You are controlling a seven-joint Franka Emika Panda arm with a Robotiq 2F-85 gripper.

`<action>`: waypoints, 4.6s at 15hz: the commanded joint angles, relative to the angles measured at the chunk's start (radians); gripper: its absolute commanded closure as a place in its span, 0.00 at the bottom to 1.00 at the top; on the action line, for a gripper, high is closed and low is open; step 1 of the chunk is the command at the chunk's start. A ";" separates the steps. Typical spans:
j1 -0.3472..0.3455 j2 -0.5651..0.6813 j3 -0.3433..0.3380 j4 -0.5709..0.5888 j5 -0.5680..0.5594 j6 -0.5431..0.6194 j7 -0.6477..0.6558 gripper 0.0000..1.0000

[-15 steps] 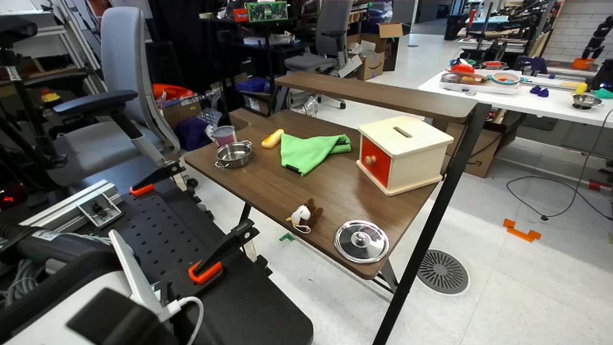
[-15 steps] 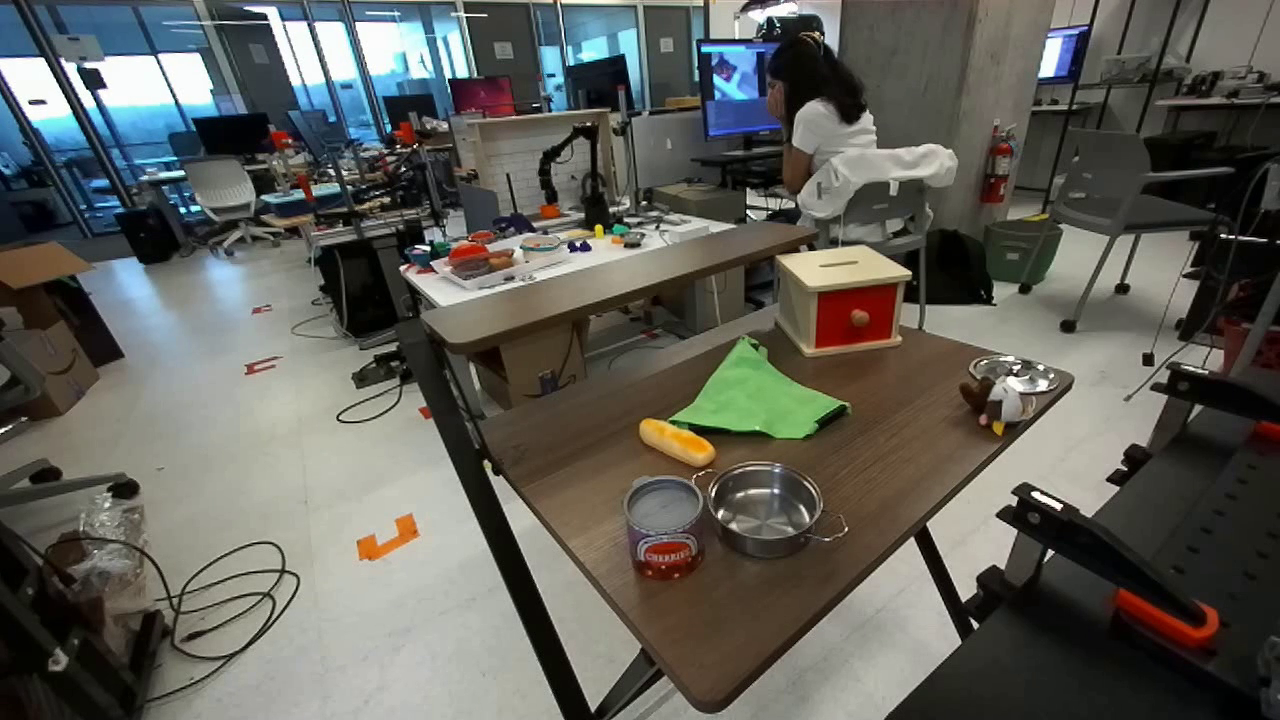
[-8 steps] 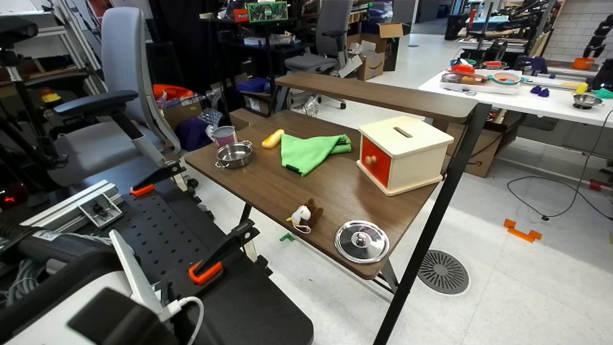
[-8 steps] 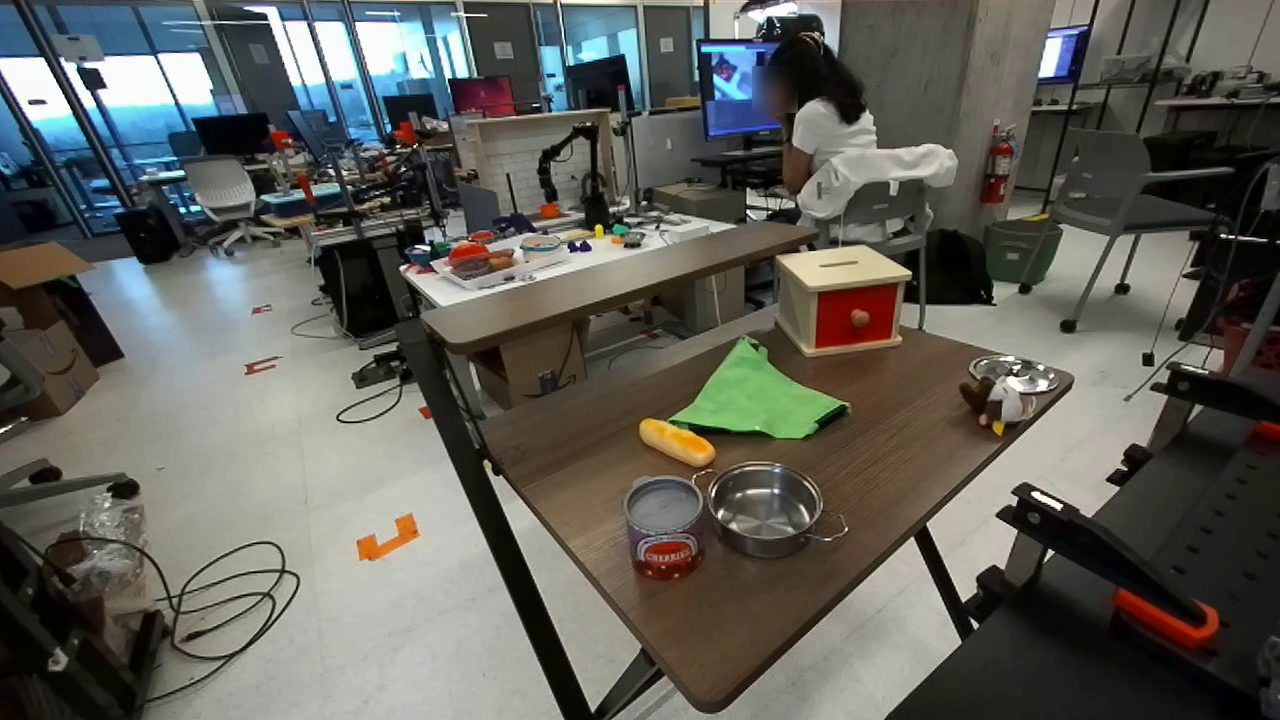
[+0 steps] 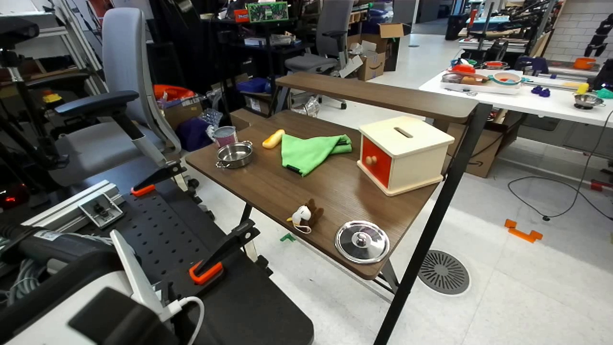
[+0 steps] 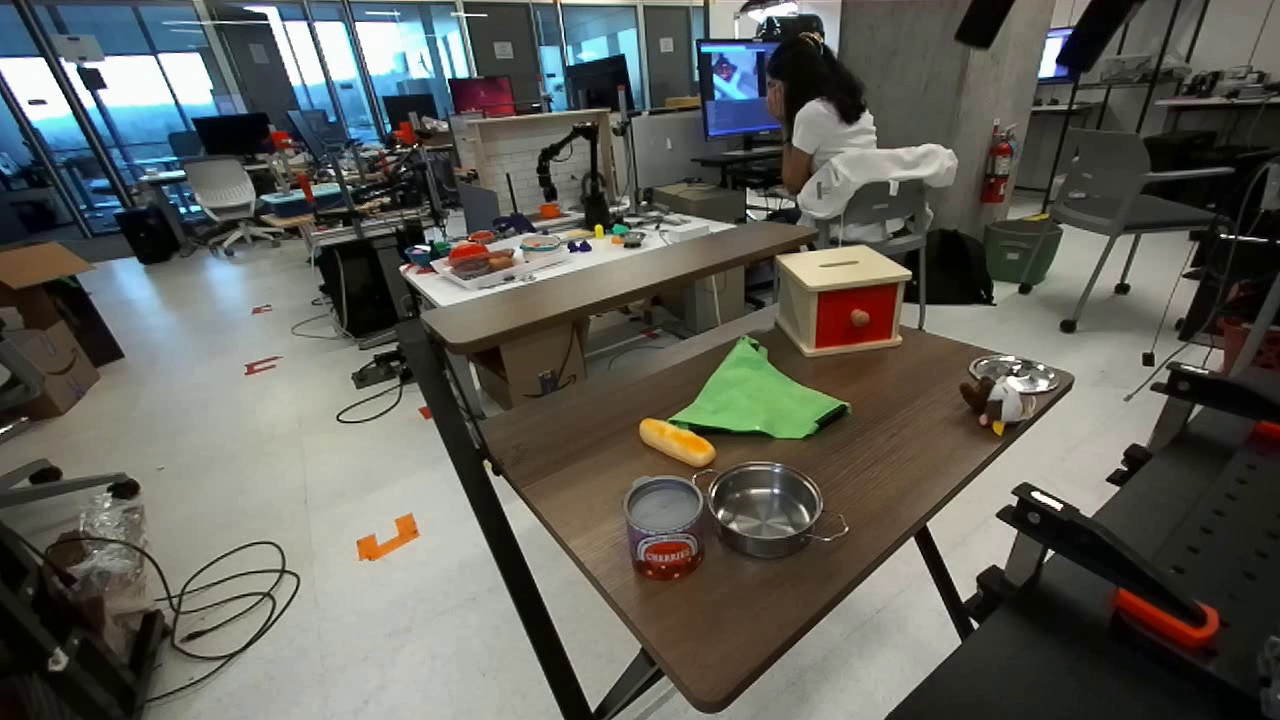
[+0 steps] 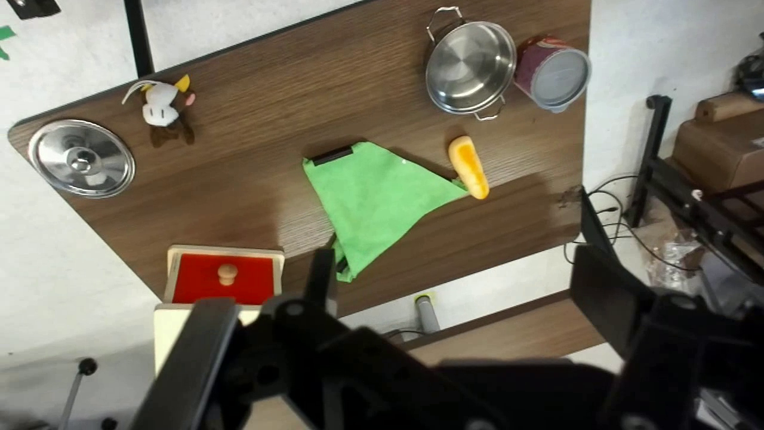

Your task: Move the green towel forwards.

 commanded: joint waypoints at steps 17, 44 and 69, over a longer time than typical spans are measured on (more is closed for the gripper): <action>-0.141 0.861 -0.042 0.444 -0.564 0.247 0.873 0.00; 0.146 1.211 -0.258 0.640 -0.074 0.323 0.744 0.25; 0.128 1.209 -0.223 0.655 -0.064 0.319 0.608 0.00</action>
